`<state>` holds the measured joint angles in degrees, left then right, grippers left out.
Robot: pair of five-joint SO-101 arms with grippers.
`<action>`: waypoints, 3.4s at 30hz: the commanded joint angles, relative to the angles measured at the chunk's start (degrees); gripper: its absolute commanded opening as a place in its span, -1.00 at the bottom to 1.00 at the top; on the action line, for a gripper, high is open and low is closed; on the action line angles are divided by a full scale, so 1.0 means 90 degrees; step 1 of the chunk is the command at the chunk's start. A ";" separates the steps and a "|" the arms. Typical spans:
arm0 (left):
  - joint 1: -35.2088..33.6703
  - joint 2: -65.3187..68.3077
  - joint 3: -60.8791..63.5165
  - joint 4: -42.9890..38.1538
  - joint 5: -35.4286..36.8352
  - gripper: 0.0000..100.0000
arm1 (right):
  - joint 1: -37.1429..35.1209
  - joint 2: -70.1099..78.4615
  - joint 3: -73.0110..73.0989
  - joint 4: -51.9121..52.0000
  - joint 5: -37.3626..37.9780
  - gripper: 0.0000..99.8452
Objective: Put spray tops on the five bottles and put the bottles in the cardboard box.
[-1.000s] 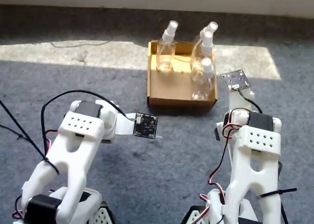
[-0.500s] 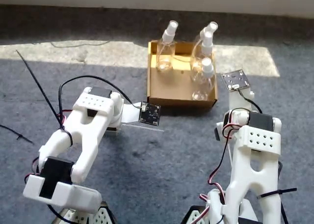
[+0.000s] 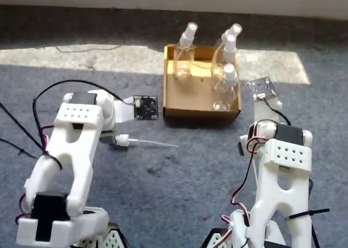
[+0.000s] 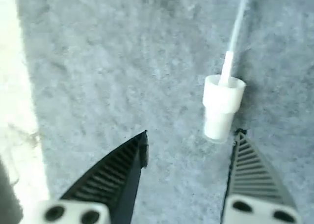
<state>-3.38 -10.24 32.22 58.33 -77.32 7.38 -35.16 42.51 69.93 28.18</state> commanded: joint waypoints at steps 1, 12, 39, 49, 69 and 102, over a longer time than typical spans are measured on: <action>-0.0063 -0.1304 -0.0278 0.0078 0.2208 -0.49 | -0.0034 -0.0200 -0.0054 0.0063 -0.0039 -0.99; -0.0210 0.0034 -0.0337 0.1016 1.0159 -0.48 | -0.0044 -0.0200 0.0210 0.0103 -0.0039 -0.99; -0.0034 0.4234 -0.4068 0.4737 1.1917 -0.49 | -0.0044 -0.0200 0.0278 0.0063 -0.0039 -0.99; 0.0571 0.4225 -0.3580 0.4728 1.1038 -0.49 | -0.0044 -0.0200 0.0278 0.0054 -0.0039 -0.99; 0.1031 0.4176 -0.2896 0.3077 0.9026 -0.67 | -0.0044 -0.0200 0.0278 0.0044 -0.0039 -0.99; 0.0083 0.1968 -0.3590 0.2198 0.3048 -0.55 | -0.0054 -0.0200 0.0278 0.0044 -0.0039 -0.99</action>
<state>-2.42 17.36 -5.85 82.51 -54.46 7.56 -35.16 45.41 70.46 28.18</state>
